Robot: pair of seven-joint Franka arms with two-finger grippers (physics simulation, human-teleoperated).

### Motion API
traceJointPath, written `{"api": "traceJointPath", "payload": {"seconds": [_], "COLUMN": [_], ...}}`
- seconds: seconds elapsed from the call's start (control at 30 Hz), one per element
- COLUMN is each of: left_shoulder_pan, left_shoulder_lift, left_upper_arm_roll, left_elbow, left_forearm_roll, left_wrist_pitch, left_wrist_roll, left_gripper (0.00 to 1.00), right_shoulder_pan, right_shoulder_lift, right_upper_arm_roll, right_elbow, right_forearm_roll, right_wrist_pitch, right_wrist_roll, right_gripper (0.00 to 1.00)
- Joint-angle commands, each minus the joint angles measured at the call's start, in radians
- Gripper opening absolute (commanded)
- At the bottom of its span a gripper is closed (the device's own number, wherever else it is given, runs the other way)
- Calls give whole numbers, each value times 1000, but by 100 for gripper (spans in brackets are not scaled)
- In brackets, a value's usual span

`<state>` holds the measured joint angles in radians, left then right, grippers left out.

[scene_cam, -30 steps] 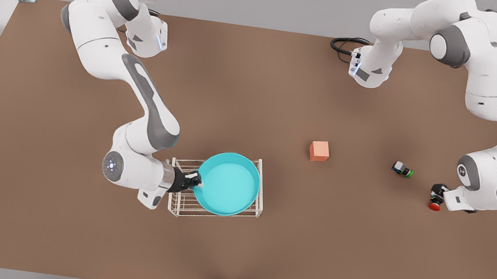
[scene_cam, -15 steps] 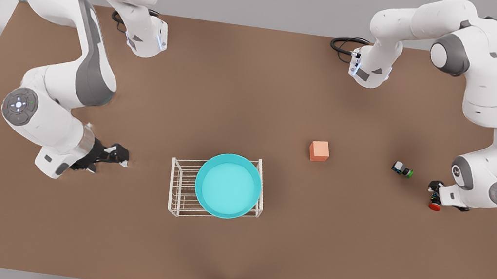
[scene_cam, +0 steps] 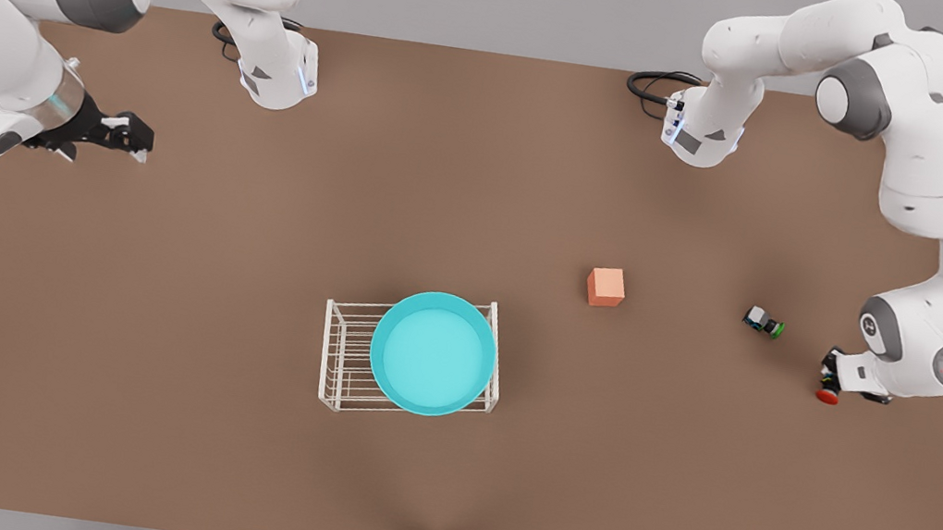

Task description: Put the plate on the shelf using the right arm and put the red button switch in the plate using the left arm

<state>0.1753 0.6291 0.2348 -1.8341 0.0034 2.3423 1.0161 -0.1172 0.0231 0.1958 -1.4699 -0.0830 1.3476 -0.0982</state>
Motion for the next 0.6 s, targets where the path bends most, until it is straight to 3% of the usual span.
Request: {"api": "traceJointPath", "payload": {"seconds": [0.0, 0.1, 0.17, 0.27, 0.33, 0.4, 0.57], "left_shoulder_pan": [-16, -51, -108, -134, -184, -214, -411], "left_shoulder_lift": [-26, -81, -166, -174, -187, -203, -216], "left_upper_arm_roll": [-2, -35, -109, -239, -252, -255, -282], "left_elbow": [1, 1, 3, 39, 67, 108, 260], "left_forearm_roll": [-2, -3, -3, 3, -3, -201, -232], "left_wrist_pitch": [-70, -129, -181, -179, -181, -184, -173], "left_wrist_roll": [-109, -286, -527, -833, -1008, -1074, -1539], "left_gripper": [50, 49, 49, 48, 48, 48, 48], "right_shoulder_pan": [8, 13, 14, 14, 14, 14, 16], "right_shoulder_lift": [0, 0, 0, 1, 3, 3, 6], "right_upper_arm_roll": [-4, -9, -15, -15, -16, -22, -33], "right_elbow": [0, 2, 2, 3, 6, 6, 8], "right_forearm_roll": [8, 6, 6, 6, 6, 6, 9], "right_wrist_pitch": [-28, -24, -24, -18, -18, -18, -18], "right_wrist_roll": [-63, -66, -66, -67, -67, -69, -72], "right_gripper": [100, 100, 100, 100, 100, 100, 100]}}
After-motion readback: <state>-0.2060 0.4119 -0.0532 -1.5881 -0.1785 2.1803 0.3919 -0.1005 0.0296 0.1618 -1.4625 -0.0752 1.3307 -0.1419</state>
